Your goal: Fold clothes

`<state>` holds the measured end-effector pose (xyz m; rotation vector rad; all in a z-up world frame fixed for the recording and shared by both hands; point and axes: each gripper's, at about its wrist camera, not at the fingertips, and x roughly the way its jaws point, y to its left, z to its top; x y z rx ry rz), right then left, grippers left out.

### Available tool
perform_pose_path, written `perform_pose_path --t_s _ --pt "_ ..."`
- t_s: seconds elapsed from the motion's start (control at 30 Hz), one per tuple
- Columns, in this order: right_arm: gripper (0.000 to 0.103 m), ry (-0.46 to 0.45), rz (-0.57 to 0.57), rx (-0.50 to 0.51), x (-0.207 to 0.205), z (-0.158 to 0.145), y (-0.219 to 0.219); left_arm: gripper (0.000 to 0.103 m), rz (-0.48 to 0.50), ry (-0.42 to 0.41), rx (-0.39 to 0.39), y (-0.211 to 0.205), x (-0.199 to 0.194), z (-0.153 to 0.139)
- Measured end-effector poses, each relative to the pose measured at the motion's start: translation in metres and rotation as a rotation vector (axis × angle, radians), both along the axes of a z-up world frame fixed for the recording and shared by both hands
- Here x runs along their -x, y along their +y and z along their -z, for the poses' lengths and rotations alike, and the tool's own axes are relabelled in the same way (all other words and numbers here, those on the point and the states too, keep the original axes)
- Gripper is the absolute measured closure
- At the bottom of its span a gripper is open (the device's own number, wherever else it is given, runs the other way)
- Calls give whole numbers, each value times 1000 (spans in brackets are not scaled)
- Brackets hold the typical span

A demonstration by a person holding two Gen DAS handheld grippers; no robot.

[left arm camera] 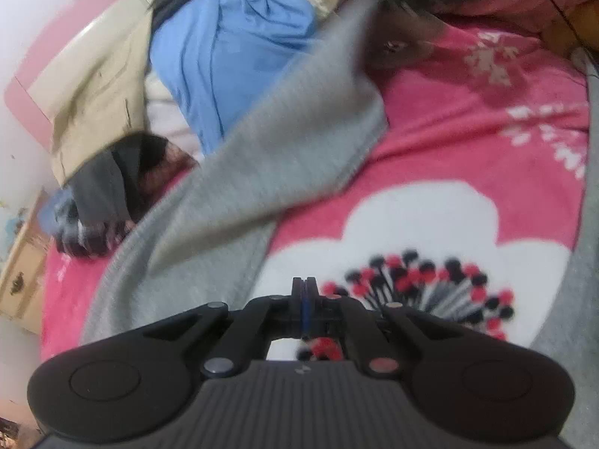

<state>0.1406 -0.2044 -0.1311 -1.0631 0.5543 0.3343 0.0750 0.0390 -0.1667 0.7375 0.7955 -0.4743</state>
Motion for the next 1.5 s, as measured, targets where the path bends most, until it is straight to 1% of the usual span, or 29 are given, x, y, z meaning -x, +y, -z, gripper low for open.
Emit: perform_pose_path --t_s 0.03,0.1,0.13,0.17,0.2,0.27,0.33,0.4,0.47,0.5,0.57,0.6,0.63,0.67,0.7,0.77,0.8,0.87,0.93,1.0,1.1,1.17,1.2,1.27,1.33,1.43,1.5 --pt "97 -21 35 -29 -12 -9 -1 102 -1 5 -5 2 1 3" --pt "74 -62 130 -78 -35 -23 -6 95 -12 -13 -20 3 -1 6" --pt "58 -77 179 -99 -46 -27 -11 91 -18 -21 -22 3 -3 7" --pt "54 -72 217 -134 -53 -31 -16 86 -24 -30 -24 3 -5 7" --pt "54 -60 252 -172 -58 -35 -23 83 -29 -46 -25 2 -7 7" --pt "50 -41 314 -239 -61 -42 -36 69 -38 -71 -32 -2 -13 9" --pt "48 -28 368 -312 -59 -46 -50 67 -47 -84 -47 -7 -22 12" --pt "48 13 428 -442 -56 -53 -65 65 -71 -91 -57 -12 -34 14" --pt "48 71 458 -615 -45 -62 -78 63 -101 -94 -56 -16 -44 14" --pt "47 102 464 -679 -40 -64 -79 61 -115 -92 -53 -17 -47 13" --pt "43 165 471 -793 -29 -69 -80 54 -139 -83 -55 -18 -52 12" --pt "42 189 448 -824 -23 -71 -76 53 -152 -75 -62 -18 -51 12" --pt "39 210 419 -848 -18 -72 -71 49 -164 -68 -69 -19 -51 13" --pt "33 232 389 -872 -12 -73 -66 46 -177 -60 -75 -19 -51 13" --pt "31 247 351 -883 -7 -74 -60 45 -189 -53 -82 -20 -51 14" --pt "14 267 273 -897 3 -77 -47 45 -214 -38 -95 -21 -51 15" --pt "11 267 239 -910 7 -78 -42 45 -227 -30 -102 -21 -51 15" --pt "1 264 174 -938 15 -80 -33 45 -237 -20 -114 -22 -50 16" --pt "1 280 137 -985 18 -82 -28 45 -230 -20 -123 -24 -47 15" --pt "1 300 124 -1042 15 -83 -25 45 -228 -21 -118 -26 -47 13" --pt "1 316 170 -1101 11 -83 -25 44 -232 -21 -103 -28 -49 13" --pt "1 322 191 -1110 12 -83 -24 44 -232 -19 -97 -30 -50 13" --pt "1 330 184 -1108 12 -82 -23 44 -229 -18 -97 -30 -49 14" --pt "1 347 154 -1099 11 -78 -21 44 -225 -17 -98 -29 -48 14" --pt "1 361 107 -1053 12 -71 -18 44 -224 -17 -101 -27 -46 14" --pt "1 270 51 -884 20 -58 -10 44 -227 -18 -105 -22 -43 13" --pt "3 166 -12 -712 30 -46 -3 44 -234 -20 -100 -17 -41 12"
